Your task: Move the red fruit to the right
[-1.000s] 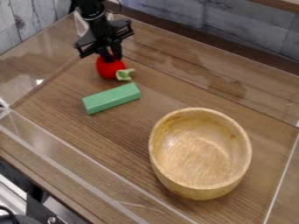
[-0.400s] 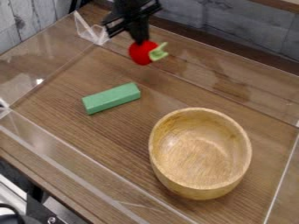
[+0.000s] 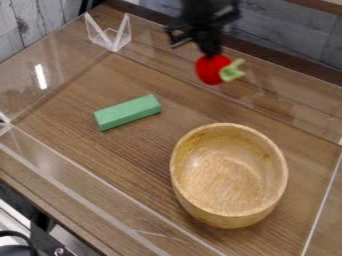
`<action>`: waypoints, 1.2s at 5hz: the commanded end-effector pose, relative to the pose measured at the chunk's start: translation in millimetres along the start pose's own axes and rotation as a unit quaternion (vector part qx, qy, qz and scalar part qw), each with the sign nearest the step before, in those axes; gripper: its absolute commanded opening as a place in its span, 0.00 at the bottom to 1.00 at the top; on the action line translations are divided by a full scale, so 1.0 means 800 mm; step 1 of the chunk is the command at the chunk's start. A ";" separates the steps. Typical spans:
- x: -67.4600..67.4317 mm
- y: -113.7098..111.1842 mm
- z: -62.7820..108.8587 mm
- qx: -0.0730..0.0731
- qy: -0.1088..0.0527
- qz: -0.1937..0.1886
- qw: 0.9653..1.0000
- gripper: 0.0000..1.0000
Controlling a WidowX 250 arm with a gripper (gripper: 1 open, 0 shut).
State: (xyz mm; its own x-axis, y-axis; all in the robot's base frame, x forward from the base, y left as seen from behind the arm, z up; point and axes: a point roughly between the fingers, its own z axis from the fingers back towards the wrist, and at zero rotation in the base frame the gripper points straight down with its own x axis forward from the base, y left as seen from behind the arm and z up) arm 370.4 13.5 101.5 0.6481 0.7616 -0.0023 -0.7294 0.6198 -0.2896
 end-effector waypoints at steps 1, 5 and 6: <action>-0.009 -0.020 0.015 -0.024 -0.035 -0.002 0.999 0.00; -0.050 -0.043 -0.039 -0.015 -0.047 0.013 0.999 0.00; -0.064 -0.051 -0.057 -0.016 -0.053 0.020 0.998 0.00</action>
State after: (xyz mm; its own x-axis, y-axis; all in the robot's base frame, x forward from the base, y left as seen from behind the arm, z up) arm 368.0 -62.6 53.2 0.5961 0.8008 0.0588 -0.7591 0.5859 -0.2839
